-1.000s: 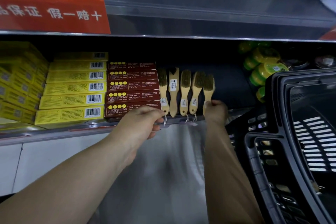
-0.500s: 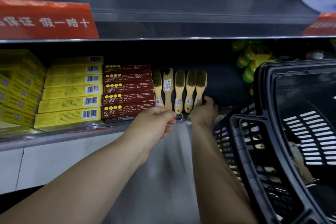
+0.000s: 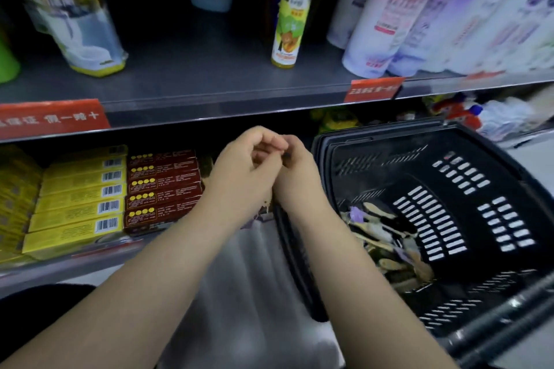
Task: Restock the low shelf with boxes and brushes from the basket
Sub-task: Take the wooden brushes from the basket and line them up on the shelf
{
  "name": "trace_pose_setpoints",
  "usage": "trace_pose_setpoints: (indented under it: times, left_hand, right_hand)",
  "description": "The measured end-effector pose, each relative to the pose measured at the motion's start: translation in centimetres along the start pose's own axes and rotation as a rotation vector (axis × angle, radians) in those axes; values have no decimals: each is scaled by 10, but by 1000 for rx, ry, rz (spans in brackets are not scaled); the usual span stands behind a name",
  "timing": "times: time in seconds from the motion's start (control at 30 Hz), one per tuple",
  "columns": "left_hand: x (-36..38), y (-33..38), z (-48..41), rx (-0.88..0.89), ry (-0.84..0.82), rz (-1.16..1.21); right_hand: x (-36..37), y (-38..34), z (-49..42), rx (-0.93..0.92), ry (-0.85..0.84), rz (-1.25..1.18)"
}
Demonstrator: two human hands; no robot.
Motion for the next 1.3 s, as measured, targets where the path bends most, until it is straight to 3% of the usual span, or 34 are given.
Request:
trace_pose_setpoints:
  times: [0.07,0.17,0.33,0.47,0.57,0.87,0.97,1.1,1.3]
  left_hand:
    - [15,2,10,22,-59,-51]
    - [49,-2,21,72,-221,-184]
    - [106,-7,30,345,-559,-521]
    - [134,-19,24,476,-661,-633]
    - [154,-21,17,561,-705,-629]
    - [158,-42,-7,580,-817,-795]
    - [159,-43,-11,523,-865,-819]
    - [173,-42,-19,473,-858,-860]
    - [198,-42,-26,219,-726,-695]
  right_hand:
    - [-36,-2,2,-75,-57,162]
    - [-106,25,3,-39,-29,276]
    - [-161,110,-5,255,-279,631]
    - [-157,174,-12,219,-585,1026]
    - [-146,227,-14,274,-758,1174]
    - [-103,357,-3,191,-975,1440]
    - [-101,360,-9,62,-994,1519]
    - [-107,317,-32,-21,-1060,1336]
    - [-133,188,-54,-391,-810,1056]
Point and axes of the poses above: each hand's wrist, its own z-axis away from the middle knuckle, its own x-axis out of the palm, y = z × x, the point moved 6 cm from there along -z, towards the middle knuckle, and after that the axes turned 10 degrees about y, right-handed, at the moved point
